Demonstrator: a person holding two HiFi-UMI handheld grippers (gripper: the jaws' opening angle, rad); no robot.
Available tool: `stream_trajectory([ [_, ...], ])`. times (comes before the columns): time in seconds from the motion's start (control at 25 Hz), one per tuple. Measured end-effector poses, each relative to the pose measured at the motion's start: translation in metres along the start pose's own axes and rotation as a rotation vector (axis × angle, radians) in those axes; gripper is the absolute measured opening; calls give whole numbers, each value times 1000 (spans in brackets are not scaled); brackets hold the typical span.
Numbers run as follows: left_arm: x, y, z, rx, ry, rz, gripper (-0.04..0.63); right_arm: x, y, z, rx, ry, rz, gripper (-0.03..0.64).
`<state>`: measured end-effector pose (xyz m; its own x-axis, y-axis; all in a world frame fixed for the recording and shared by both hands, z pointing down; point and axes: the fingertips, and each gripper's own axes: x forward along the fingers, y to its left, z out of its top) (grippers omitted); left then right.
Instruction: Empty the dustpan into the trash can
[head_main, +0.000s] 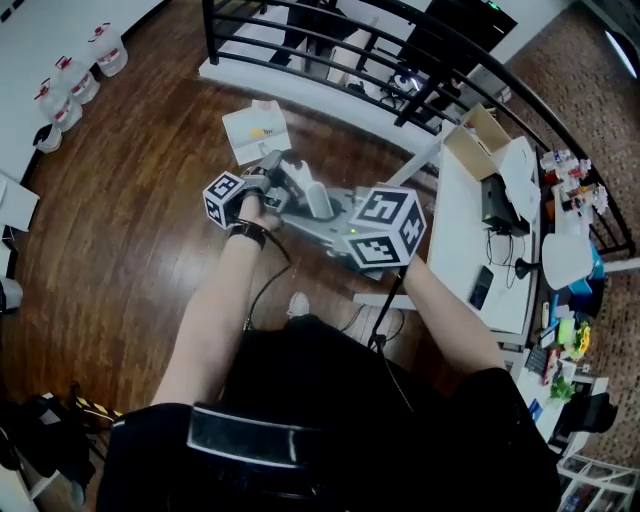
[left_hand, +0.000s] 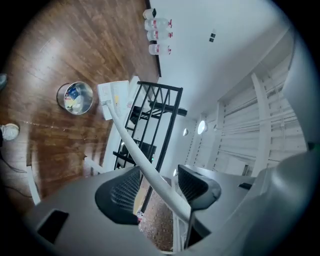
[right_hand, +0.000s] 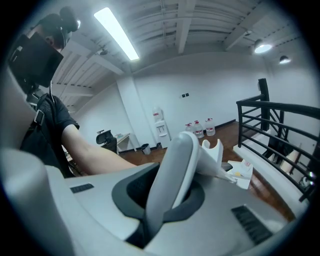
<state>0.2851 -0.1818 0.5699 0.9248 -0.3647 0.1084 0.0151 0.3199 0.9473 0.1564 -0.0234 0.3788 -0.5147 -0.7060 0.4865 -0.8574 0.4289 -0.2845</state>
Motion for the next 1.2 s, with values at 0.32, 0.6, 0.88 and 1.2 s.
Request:
stream_trajectory([
  [0.32, 8, 25, -56, 1, 136, 81, 175, -16, 15, -35, -45, 154, -85, 18],
  [0.6, 9, 35, -93, -13, 211, 109, 167, -30, 24, -50, -55, 252, -106, 18],
  [0.88, 10, 42, -111, 3, 267, 119, 169, -46, 24, -64, -103, 383, -101, 17],
  [1.2, 1, 53, -111, -29, 254, 124, 153, -49, 30, -99, -332, 737, -46, 15],
])
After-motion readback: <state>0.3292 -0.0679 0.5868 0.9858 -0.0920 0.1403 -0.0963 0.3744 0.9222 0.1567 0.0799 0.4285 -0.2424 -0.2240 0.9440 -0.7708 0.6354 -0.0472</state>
